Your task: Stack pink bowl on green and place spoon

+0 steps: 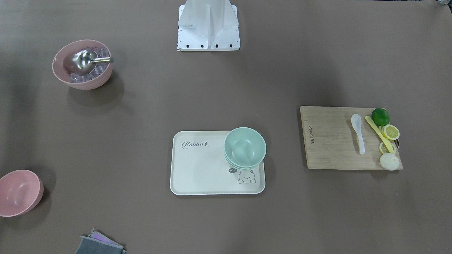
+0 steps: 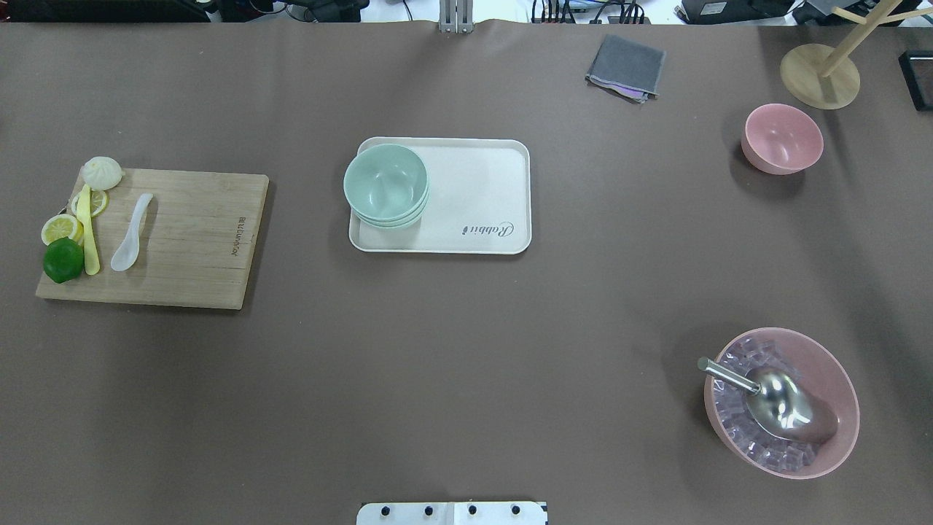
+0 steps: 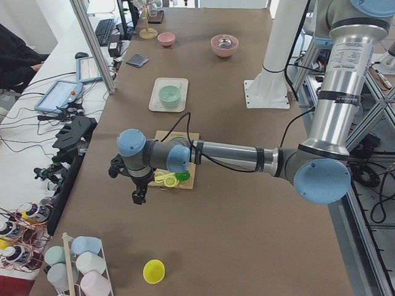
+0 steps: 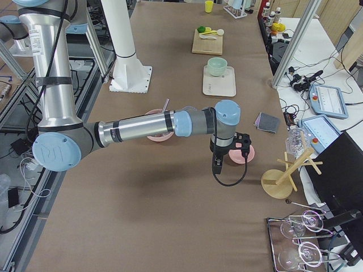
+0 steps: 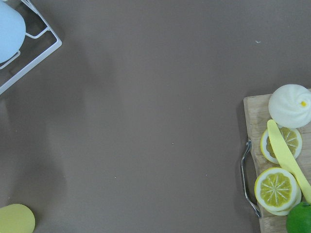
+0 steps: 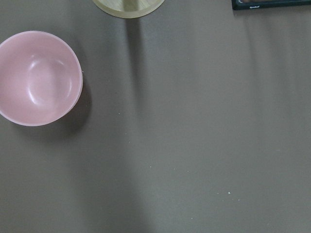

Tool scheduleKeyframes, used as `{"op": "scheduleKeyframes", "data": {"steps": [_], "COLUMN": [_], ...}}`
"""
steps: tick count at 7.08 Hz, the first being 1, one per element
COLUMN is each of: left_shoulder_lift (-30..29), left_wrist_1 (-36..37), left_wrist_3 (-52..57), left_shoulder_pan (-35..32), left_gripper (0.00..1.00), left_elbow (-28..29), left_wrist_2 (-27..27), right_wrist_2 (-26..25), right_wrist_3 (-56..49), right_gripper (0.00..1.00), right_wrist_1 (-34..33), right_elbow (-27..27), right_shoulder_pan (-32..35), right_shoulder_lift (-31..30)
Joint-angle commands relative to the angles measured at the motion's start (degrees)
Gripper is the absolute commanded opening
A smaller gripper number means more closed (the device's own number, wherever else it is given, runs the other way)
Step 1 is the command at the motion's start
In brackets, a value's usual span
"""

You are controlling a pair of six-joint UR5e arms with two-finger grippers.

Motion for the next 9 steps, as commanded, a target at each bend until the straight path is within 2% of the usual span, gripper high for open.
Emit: {"op": "scheduleKeyframes", "data": {"steps": [1,4,5,6,9], "left_shoulder_lift": [0.12,-1.29,-1.46,-1.55,-1.55], "left_wrist_1": [-2.63,-5.96,-6.15,-6.15,-6.42], "left_wrist_3": [0.24,0.51,0.08,0.07,-0.01], "left_shoulder_pan": [0.47,0.65,2.22,2.67,3.46], "left_gripper": [0.98,0.98,0.98,0.98,0.98], "left_elbow": [1.43,2.14,2.05,2.84,3.81], "left_wrist_2": [0.08,0.09,0.09,0.09,0.52], "right_wrist_2": [0.01,0.18,0.27,1.14,0.37], "right_wrist_3": [0.00,-0.09,0.00,1.48,18.85], "right_gripper": [1.00,1.00,1.00,1.00,1.00], "right_wrist_1": [0.00,0.09,2.09,6.55,29.90], "right_elbow": [0.02,-0.42,-2.25,-6.62,-23.48], "right_shoulder_pan": [-0.06,-0.76,-1.72,-2.77,-8.47], "right_shoulder_lift": [0.53,1.76,3.50,5.87,11.85]}}
